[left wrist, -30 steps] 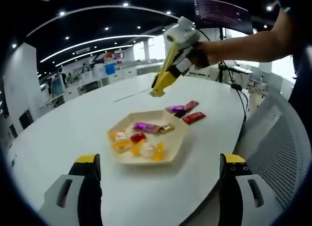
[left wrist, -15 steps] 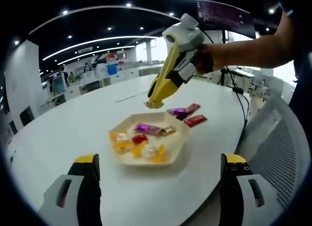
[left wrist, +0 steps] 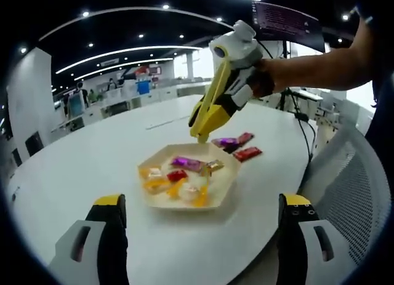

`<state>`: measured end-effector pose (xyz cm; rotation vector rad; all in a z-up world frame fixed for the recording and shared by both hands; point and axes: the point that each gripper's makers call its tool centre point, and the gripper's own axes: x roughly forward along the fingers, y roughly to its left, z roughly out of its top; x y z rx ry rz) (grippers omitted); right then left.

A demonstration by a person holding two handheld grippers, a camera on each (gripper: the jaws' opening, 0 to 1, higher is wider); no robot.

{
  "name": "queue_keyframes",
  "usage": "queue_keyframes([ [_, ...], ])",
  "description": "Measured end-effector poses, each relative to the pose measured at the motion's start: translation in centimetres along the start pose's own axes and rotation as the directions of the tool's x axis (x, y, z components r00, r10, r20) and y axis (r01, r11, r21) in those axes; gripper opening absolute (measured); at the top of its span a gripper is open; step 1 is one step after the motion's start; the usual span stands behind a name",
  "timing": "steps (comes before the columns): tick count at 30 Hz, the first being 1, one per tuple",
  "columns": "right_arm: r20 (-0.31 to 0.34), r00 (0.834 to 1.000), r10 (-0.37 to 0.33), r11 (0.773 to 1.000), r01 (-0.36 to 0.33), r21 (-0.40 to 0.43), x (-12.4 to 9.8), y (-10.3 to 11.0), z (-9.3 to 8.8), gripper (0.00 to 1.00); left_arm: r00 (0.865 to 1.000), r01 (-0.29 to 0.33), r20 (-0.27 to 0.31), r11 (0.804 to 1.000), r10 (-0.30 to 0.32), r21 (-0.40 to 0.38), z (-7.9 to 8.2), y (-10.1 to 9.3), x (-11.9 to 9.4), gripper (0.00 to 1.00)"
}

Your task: Place the target food into the container with the food tongs after gripping and lifting it, then release it inside without dropping or visibly crushing the food.

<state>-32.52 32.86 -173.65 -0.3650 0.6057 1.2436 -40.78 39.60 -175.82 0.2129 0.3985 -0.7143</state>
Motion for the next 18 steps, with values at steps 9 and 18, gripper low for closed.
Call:
queue_keyframes([
  [9,0.022,0.999,-0.035,0.999,0.036,-0.013,-1.4,-1.0,-0.1,0.26,1.0,0.001,0.006,1.0,-0.001,-0.006,0.1,0.0,0.0,0.99],
  [18,0.045,0.997,-0.069,0.997,0.07,-0.029,-3.5,-2.4,-0.1,0.26,1.0,0.003,0.002,1.0,-0.003,-0.008,0.1,-0.1,0.0,0.99],
])
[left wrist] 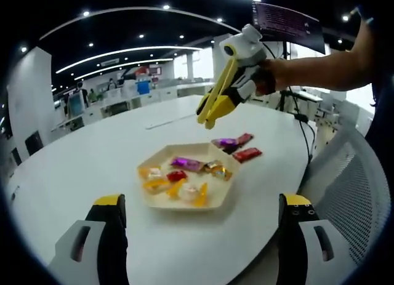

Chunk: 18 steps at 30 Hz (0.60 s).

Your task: Place the target food into the container with the food tongs after gripping and lifting it, then release it inside without dropping or visibly crushing the food.

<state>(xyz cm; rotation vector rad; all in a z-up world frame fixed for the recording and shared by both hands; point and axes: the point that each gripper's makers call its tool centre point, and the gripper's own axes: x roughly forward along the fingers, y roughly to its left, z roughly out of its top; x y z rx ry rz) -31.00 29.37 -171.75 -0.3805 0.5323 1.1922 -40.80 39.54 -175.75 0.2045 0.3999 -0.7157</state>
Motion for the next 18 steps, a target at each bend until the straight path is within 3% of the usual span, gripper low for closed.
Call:
queue_keyframes([
  [7,0.007,0.999,-0.033,0.999,0.033,0.011,-1.8,-1.4,-0.3,0.27,1.0,0.0,-0.003,1.0,0.0,-0.004,-0.1,0.1,0.1,0.99],
  [18,-0.016,0.996,-0.085,0.995,0.086,0.04,-4.4,-3.6,-2.2,0.27,1.0,0.003,-0.003,1.0,-0.003,-0.001,-0.1,0.0,0.1,0.99],
])
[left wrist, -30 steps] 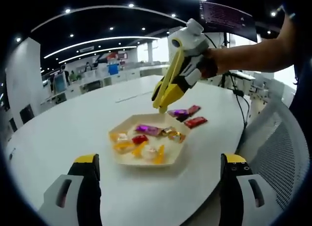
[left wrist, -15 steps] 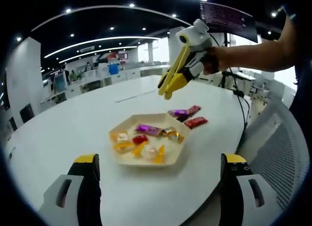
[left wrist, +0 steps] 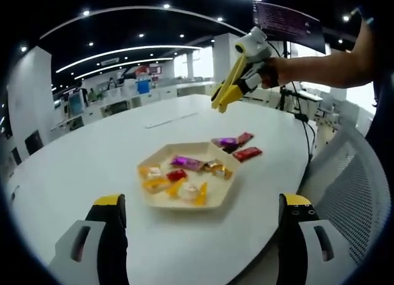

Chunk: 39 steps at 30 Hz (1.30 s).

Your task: Place the target food into the container with the food tongs after gripping and lifting it, then release it inside without dropping or visibly crushing the food.

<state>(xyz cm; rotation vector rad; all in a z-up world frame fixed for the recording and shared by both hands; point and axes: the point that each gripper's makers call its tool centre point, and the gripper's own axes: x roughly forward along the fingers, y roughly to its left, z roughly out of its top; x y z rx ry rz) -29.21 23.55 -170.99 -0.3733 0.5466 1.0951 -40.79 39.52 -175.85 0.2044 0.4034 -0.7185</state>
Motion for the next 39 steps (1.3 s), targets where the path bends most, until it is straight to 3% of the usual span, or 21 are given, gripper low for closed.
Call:
queue_keyframes([
  [21,0.003,0.991,-0.132,0.99,0.132,0.047,-2.2,-3.3,-4.2,0.29,1.0,0.004,-0.008,1.0,-0.004,0.007,-0.2,0.0,0.0,0.99],
  [39,-0.039,0.983,-0.178,0.975,0.182,0.131,0.3,-4.4,-7.9,0.29,1.0,0.001,-0.015,1.0,-0.001,0.004,-0.3,0.0,0.1,0.99],
])
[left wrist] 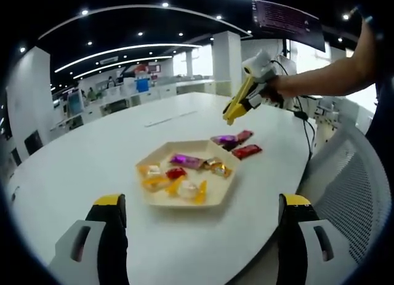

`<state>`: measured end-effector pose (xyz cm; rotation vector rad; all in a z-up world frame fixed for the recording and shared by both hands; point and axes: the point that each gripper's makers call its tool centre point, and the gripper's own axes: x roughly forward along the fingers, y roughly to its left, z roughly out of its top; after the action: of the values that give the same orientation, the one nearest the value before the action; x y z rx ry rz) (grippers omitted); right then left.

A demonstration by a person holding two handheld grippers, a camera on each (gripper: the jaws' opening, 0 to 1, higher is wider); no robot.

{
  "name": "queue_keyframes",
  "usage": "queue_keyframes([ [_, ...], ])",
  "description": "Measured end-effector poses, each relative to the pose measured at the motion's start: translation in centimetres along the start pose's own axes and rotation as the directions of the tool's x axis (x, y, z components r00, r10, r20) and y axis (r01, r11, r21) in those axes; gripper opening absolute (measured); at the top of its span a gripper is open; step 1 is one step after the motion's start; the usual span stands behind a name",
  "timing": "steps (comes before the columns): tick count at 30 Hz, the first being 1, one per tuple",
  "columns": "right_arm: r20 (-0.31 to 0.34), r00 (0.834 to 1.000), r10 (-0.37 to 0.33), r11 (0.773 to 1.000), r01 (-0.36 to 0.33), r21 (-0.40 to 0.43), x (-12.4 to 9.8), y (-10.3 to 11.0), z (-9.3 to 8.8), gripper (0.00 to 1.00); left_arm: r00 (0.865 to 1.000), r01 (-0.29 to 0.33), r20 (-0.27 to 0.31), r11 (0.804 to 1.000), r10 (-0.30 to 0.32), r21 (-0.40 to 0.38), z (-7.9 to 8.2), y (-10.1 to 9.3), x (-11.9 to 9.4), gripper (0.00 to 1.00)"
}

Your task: Place the target food into the container with the food tongs after gripping and lifting it, then release it inside without dropping or visibly crushing the food.

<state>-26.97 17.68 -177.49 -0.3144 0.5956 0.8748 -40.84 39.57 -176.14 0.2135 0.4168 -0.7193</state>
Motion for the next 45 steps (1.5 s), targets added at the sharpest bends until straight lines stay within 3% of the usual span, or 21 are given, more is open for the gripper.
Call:
queue_keyframes([
  [9,-0.039,0.998,-0.054,0.997,0.057,0.057,2.1,-0.9,-1.8,0.29,1.0,0.001,-0.003,1.0,-0.001,-0.006,-0.1,0.0,0.0,0.99],
  [19,-0.077,0.996,-0.046,0.996,0.051,0.073,3.1,-1.1,-3.4,0.29,1.0,-0.003,-0.01,1.0,0.003,-0.006,-0.3,0.1,0.0,0.98],
  [25,-0.131,0.991,-0.038,0.997,0.046,0.06,3.5,-1.2,-5.1,0.29,1.0,-0.008,-0.005,1.0,0.008,-0.013,-0.1,0.2,0.0,0.98],
  [31,-0.132,0.991,-0.021,0.998,0.029,0.053,3.4,-0.8,-5.0,0.24,1.0,-0.001,-0.01,1.0,0.001,-0.008,-0.2,0.1,0.1,0.98],
  [33,-0.143,0.99,-0.013,0.996,0.025,0.085,3.4,-0.7,-4.9,0.23,1.0,-0.002,-0.011,1.0,0.002,-0.008,-0.3,0.1,0.1,0.98],
  [45,-0.104,0.994,-0.03,0.993,0.042,0.112,1.8,-1.4,-2.3,0.23,1.0,-0.005,-0.002,1.0,0.005,-0.003,0.0,0.1,0.0,0.98],
])
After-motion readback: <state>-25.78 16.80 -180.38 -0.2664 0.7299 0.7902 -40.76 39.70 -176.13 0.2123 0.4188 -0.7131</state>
